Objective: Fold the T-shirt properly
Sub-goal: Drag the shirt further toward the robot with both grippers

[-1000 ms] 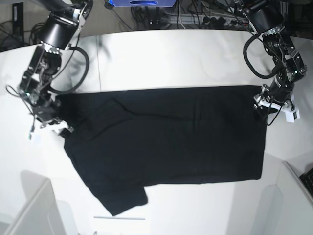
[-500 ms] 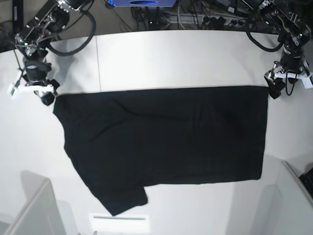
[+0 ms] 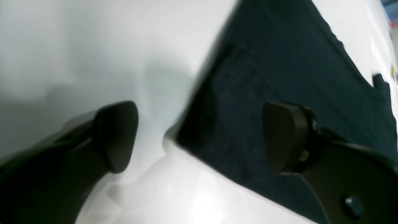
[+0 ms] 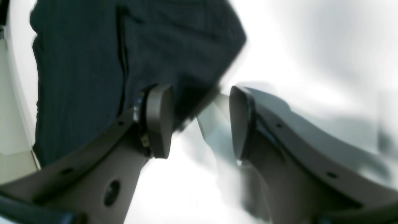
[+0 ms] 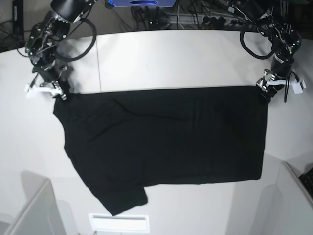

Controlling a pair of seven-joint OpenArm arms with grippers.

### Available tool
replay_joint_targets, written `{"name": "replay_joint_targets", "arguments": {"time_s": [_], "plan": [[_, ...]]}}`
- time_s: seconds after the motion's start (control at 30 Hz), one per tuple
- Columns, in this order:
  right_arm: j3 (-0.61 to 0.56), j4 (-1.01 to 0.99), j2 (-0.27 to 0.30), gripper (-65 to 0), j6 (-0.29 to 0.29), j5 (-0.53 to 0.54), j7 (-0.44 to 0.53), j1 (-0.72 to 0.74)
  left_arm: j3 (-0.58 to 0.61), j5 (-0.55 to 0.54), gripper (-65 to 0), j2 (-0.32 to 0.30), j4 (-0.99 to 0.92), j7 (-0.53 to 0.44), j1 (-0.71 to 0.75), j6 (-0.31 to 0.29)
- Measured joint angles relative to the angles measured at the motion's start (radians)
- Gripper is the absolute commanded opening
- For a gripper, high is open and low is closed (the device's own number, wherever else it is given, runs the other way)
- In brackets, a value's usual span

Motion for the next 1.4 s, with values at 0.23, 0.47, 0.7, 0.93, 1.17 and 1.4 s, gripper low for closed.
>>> {"name": "replay_joint_targets", "arguments": {"time_s": [0.23,0.47,0.7,0.93,1.17,1.4], "plan": [[-0.003,-0.078,0.027,-37.5,0.009,0.016,0.053,0.041,0.043,-0.016,-4.3,0.001,-0.053,-0.027,-0.039,-0.016],[-0.003,-0.084,0.031,-38.0,0.011,0.02,0.059,0.038,0.045,-0.025,-28.3,0.001,-0.092,-0.035,-0.053,-0.022],[-0.003,-0.09,0.032,-65.0,0.011,0.004,0.054,0.029,0.05,-0.014,-65.0,0.003,-0.101,0.005,-0.046,-0.007],[-0.005,-0.058,0.04,-65.0,0.011,0.009,0.042,-0.007,0.052,-0.032,-65.0,-0.013,-0.077,0.009,0.003,-0.013],[-0.001,0.049,0.033,-65.0,0.007,0.0,0.024,-0.107,0.053,-0.054,-65.0,-0.013,-0.045,0.002,0.068,-0.019],[-0.001,0.116,0.032,-65.0,0.007,0.001,0.016,-0.206,0.056,-0.048,-65.0,-0.013,0.046,0.005,0.185,-0.024]]}}
